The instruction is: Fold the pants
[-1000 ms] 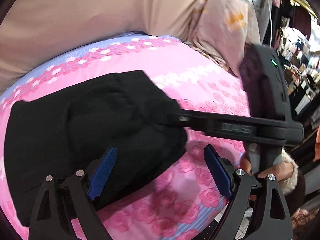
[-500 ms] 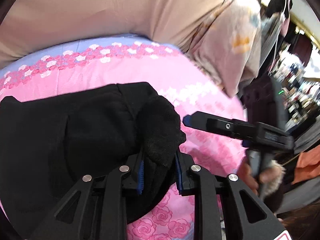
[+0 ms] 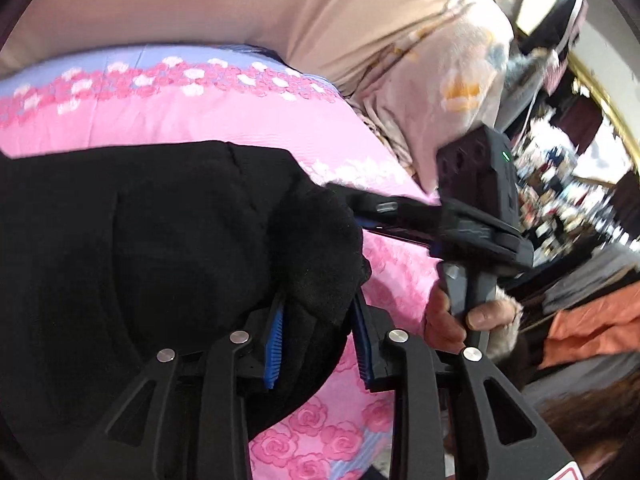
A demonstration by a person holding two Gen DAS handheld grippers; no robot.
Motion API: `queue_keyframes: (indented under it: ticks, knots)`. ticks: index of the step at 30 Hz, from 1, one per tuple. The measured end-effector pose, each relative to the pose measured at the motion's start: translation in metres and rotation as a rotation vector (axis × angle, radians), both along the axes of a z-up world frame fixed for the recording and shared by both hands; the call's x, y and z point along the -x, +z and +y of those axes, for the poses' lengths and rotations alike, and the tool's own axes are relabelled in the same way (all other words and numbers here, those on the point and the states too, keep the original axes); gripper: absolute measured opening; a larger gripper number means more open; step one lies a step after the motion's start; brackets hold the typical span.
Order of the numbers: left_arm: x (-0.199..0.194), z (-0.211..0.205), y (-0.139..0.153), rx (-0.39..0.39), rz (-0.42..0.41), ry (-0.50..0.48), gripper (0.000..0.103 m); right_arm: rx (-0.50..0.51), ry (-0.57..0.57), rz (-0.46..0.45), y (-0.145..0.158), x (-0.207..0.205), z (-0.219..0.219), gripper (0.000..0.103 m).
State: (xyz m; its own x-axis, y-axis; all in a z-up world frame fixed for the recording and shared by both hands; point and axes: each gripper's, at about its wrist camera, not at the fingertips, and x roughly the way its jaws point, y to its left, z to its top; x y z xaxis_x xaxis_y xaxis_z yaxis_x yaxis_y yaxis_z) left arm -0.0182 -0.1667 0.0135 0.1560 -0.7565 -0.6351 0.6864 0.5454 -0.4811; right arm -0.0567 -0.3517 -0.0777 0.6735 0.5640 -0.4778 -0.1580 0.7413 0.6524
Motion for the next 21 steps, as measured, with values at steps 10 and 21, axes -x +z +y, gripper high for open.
queue_keyframes:
  ticks: [10, 21]
  knots:
    - [0.024, 0.013, -0.007, -0.059, -0.081, -0.057, 0.051, 0.073, 0.083, 0.045, -0.014, -0.011, 0.011, 0.045]
    - [0.007, 0.078, 0.012, -0.037, -0.114, 0.11, 0.069, 0.17, -0.105, 0.111, -0.018, 0.017, -0.003, 0.024]
